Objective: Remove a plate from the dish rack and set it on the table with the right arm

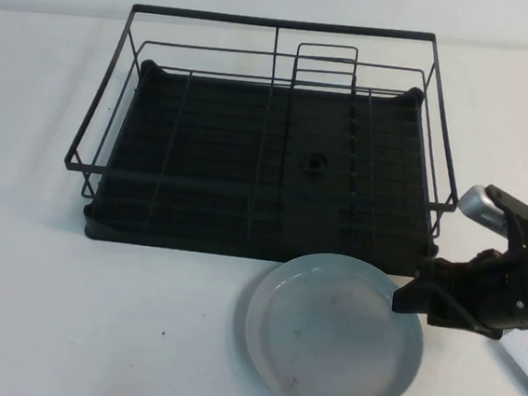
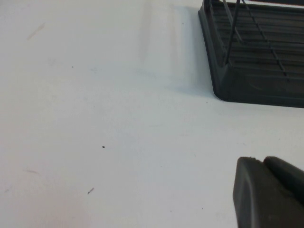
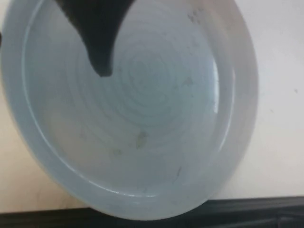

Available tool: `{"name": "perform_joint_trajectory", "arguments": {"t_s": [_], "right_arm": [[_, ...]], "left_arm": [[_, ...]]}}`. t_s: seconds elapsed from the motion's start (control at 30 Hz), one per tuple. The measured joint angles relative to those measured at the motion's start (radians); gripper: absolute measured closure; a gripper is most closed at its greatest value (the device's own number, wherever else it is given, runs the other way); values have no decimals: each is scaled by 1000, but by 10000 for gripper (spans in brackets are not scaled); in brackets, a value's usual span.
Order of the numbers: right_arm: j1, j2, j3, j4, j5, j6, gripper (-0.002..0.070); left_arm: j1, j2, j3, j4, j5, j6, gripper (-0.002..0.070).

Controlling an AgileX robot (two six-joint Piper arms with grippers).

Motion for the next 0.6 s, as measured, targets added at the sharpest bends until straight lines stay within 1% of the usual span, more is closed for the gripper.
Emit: {"name": "perform_joint_trajectory", "arguments": {"t_s": [0.1,0.23,0.33,0.43,0.47,0.5,0.6], "right_arm": [[0,0,-57,-179,40,113,318],[0,-34,-119,-393,105,253,391],[0,-96,-147,-526,152,307,478],[0,-182,-154,-618,181,339,609],[0,-217,-155,-644,191,346,638],[0,-253,-155,-664,200,351,657],[0,-375,-155,-701,231,357,681]], "left_arm": [[0,0,0,0,0,0,679],[0,0,0,0,0,0,679],[0,0,0,0,0,0,679],[0,0,0,0,0,0,679],[0,0,0,0,0,0,679],[0,0,0,0,0,0,679],[0,0,0,0,0,0,679]]}}
